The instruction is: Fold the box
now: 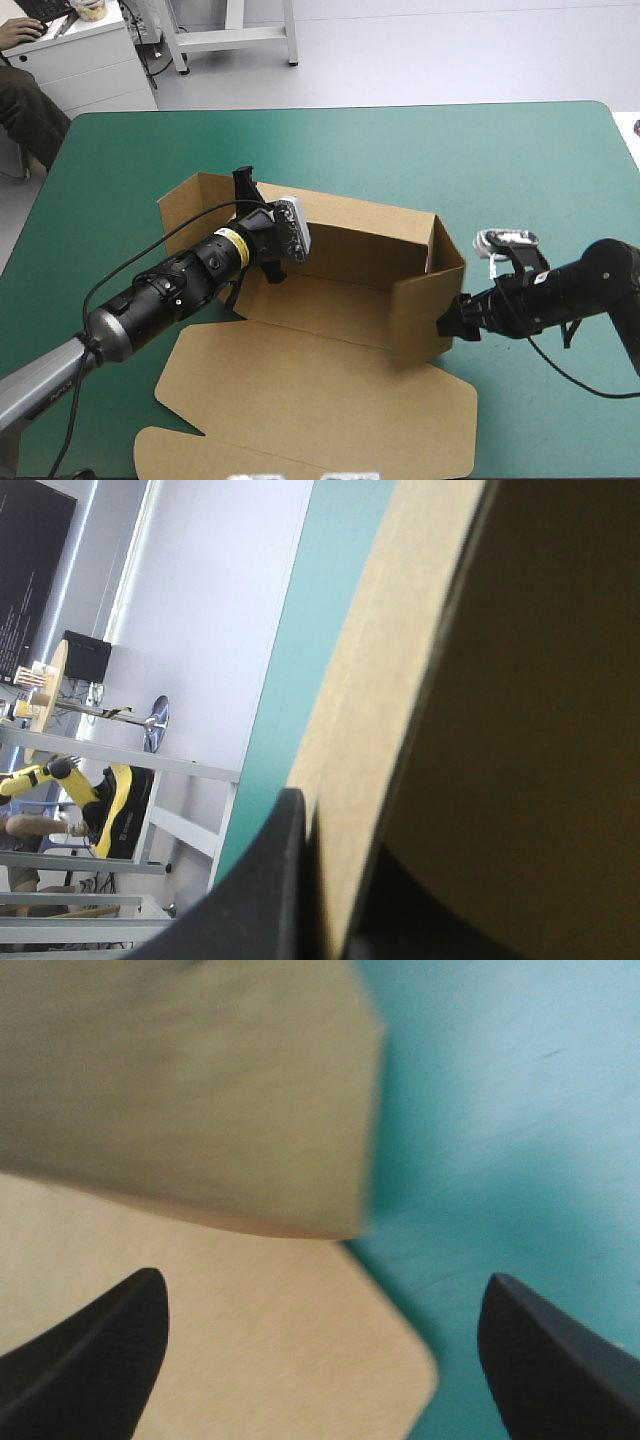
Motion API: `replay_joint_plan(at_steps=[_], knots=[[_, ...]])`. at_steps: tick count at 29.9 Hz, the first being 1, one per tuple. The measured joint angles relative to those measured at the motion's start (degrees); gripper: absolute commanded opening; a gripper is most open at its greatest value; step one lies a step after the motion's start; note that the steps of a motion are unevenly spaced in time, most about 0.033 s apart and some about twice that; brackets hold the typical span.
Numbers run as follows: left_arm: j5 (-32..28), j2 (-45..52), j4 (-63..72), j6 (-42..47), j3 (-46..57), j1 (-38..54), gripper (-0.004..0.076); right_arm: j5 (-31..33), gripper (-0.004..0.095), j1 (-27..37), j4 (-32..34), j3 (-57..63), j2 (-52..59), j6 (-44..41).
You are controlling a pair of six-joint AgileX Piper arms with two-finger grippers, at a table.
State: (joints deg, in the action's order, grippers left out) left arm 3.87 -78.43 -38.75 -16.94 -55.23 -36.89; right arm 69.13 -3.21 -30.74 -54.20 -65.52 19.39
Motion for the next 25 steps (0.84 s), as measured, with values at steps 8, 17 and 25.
replay_joint_plan(at_steps=[8,17,25], knots=[[0.1,-0.1,-0.1,0.0,-0.1,0.0,-0.0010,1.2,0.0723,-0.1,-11.7,5.6,10.5,5.4],[0.1,-0.1,-0.2,0.0,-0.1,0.0,-0.0010,2.0,0.0723,-0.1,-14.5,4.7,22.4,5.1],[2.2,-0.1,-0.3,0.1,-0.2,-0.1,-0.0010,2.1,0.0724,-0.1,-10.4,-4.3,24.0,1.0]])
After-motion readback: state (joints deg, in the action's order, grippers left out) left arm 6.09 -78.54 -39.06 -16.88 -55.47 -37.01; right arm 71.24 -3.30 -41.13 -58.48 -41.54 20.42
